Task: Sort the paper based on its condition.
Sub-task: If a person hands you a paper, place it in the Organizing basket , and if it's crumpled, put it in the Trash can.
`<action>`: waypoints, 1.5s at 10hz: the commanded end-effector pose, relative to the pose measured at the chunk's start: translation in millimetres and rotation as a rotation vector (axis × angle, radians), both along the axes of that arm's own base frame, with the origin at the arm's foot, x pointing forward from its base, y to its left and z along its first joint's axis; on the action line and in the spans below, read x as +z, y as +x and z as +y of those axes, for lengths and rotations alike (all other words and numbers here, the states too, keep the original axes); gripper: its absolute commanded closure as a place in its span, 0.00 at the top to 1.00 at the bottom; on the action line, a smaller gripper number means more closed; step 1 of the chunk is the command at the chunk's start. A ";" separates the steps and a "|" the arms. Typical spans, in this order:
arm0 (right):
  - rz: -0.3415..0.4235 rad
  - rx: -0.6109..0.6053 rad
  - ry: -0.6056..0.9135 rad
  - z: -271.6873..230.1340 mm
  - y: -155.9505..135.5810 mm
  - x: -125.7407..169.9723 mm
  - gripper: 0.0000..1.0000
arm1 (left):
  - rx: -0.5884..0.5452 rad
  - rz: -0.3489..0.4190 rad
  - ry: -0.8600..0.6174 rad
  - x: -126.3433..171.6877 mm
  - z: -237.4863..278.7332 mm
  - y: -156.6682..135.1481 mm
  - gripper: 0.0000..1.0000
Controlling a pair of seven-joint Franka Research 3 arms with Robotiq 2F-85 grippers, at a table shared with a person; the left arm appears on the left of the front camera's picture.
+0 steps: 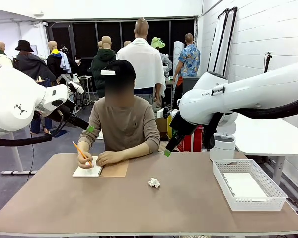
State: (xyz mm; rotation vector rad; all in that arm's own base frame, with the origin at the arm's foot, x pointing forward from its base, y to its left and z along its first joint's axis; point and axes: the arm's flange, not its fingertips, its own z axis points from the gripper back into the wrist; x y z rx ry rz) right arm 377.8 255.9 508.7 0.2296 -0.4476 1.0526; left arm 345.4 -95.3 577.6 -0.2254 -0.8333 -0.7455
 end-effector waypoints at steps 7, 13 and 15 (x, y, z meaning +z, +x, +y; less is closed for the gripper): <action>0.050 0.085 -0.088 47.9 43.0 -60.7 1.00 | -0.012 0.004 -0.003 -0.7 0.9 -0.5 1.00; 0.008 0.127 -0.163 68.2 60.1 -137.3 1.00 | -0.012 0.004 -0.003 -0.7 0.9 -0.5 1.00; 0.009 0.103 -0.155 68.1 60.0 -136.5 1.00 | -0.012 0.004 -0.003 -0.7 0.9 -0.5 1.00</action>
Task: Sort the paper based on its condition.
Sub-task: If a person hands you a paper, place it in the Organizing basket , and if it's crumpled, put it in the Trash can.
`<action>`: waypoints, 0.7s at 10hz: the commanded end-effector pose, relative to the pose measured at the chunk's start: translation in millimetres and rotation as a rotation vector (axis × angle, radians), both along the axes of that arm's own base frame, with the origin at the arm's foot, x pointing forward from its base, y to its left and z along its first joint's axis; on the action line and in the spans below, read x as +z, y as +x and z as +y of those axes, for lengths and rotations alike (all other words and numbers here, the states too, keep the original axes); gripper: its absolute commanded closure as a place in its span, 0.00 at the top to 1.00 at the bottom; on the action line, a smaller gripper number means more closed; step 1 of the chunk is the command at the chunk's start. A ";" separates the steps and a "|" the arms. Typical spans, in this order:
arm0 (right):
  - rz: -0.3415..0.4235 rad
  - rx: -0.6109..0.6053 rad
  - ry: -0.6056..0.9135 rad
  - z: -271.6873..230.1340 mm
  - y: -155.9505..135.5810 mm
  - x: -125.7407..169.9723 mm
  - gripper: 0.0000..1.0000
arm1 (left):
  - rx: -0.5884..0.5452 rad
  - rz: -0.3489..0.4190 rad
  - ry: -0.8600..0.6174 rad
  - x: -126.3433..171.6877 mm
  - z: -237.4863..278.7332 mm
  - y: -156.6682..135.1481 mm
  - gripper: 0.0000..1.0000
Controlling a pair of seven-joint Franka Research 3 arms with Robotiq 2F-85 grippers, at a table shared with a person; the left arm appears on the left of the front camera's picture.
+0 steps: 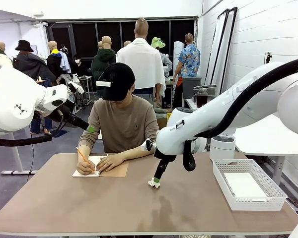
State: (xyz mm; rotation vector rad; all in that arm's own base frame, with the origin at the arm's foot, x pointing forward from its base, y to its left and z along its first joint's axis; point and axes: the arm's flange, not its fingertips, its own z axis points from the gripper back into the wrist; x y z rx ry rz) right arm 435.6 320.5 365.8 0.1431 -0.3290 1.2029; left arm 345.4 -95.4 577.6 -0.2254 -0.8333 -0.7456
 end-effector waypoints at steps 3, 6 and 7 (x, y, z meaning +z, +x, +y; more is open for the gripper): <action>0.011 -0.001 0.003 0.0 -2.2 3.3 1.00 | -0.012 0.004 -0.003 -0.7 0.9 -0.5 1.00; -0.004 0.009 -0.019 6.3 8.8 -6.0 1.00 | -0.012 0.004 -0.003 -0.7 0.9 -0.5 1.00; -0.010 0.011 -0.030 10.7 17.3 -10.4 1.00 | -0.012 0.004 -0.003 -0.7 0.9 -0.5 1.00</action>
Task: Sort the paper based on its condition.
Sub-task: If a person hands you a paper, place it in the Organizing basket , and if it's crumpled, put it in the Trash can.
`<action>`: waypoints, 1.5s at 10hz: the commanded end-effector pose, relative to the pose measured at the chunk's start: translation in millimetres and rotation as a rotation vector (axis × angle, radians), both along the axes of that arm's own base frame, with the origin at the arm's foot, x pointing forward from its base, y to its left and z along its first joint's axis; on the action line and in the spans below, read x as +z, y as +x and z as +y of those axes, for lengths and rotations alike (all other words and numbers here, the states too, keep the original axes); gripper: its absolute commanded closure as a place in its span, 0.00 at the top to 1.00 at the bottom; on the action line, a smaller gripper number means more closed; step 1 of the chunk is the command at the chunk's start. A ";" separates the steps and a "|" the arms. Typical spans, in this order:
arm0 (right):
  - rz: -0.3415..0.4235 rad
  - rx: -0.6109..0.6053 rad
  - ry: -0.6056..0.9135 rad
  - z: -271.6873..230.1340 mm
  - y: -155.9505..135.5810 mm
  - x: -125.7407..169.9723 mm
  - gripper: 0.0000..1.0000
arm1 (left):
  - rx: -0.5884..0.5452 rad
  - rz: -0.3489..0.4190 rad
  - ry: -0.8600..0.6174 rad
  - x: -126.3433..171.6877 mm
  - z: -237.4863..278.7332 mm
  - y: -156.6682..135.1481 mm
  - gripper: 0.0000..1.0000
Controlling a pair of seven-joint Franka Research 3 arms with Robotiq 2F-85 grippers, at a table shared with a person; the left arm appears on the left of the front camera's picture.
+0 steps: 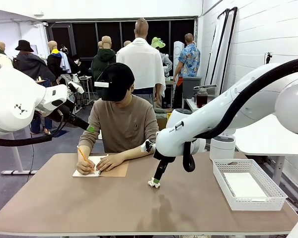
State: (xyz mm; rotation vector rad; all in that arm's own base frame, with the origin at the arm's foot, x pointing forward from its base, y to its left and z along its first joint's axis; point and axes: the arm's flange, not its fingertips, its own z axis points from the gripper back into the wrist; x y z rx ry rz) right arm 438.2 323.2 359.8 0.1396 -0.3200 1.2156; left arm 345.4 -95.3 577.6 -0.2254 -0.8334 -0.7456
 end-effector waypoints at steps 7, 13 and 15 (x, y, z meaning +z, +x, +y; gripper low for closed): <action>0.006 0.019 -0.039 20.3 34.1 -32.1 1.00 | -0.012 0.004 -0.003 -0.8 0.9 -0.4 1.00; 0.029 0.040 -0.047 30.3 50.1 -49.5 1.00 | -0.012 0.004 -0.003 -0.8 0.9 -0.4 1.00; 0.067 0.026 -0.059 30.9 53.1 -51.2 0.82 | -0.012 0.004 -0.003 -0.8 0.9 -0.4 1.00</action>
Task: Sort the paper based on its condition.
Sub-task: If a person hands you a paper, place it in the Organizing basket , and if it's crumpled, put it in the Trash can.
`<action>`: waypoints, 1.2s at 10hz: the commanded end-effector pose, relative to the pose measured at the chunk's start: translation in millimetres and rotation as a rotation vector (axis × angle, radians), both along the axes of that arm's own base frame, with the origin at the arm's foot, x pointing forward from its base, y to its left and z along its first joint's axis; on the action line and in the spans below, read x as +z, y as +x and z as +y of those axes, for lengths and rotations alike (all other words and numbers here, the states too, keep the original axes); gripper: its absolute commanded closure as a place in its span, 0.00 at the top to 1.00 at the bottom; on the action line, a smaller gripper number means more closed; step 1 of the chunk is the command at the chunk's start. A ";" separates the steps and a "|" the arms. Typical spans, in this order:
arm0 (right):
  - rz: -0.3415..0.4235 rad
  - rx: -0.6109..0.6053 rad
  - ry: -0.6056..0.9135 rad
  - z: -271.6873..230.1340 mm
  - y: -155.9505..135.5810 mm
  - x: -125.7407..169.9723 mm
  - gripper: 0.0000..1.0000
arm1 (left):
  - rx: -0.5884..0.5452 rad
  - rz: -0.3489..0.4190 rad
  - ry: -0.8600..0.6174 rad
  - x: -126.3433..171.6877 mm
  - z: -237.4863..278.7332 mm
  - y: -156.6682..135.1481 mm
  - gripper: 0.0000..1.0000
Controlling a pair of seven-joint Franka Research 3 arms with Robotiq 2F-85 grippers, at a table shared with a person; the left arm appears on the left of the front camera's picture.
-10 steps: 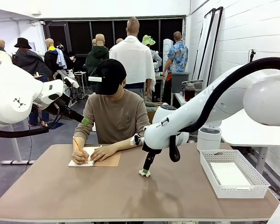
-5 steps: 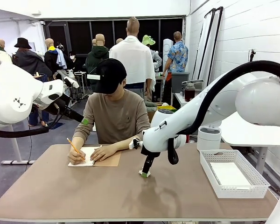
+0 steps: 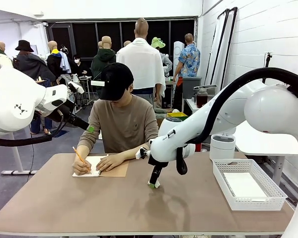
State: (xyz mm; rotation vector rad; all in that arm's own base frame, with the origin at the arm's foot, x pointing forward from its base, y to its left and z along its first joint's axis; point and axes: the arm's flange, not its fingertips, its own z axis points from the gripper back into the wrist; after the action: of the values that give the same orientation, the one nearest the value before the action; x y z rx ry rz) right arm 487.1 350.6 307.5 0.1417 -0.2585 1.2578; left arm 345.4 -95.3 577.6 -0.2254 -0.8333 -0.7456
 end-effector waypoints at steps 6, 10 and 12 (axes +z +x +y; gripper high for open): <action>0.010 -0.028 -0.026 4.1 4.4 0.8 0.19 | -0.012 0.004 -0.003 -0.7 0.9 -0.5 1.00; 0.029 -0.039 -0.026 1.9 6.0 4.8 0.19 | -0.012 0.004 -0.003 -0.7 0.9 -0.5 1.00; 0.028 -0.106 -0.001 -12.0 8.5 24.1 0.19 | -0.012 0.004 -0.003 -0.7 0.9 -0.5 1.00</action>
State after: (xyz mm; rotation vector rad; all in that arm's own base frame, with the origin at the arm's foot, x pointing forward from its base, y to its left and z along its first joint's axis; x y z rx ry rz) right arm 495.4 345.9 317.8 0.1434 -0.2452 1.1928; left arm 345.4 -95.3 577.6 -0.2254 -0.8333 -0.7455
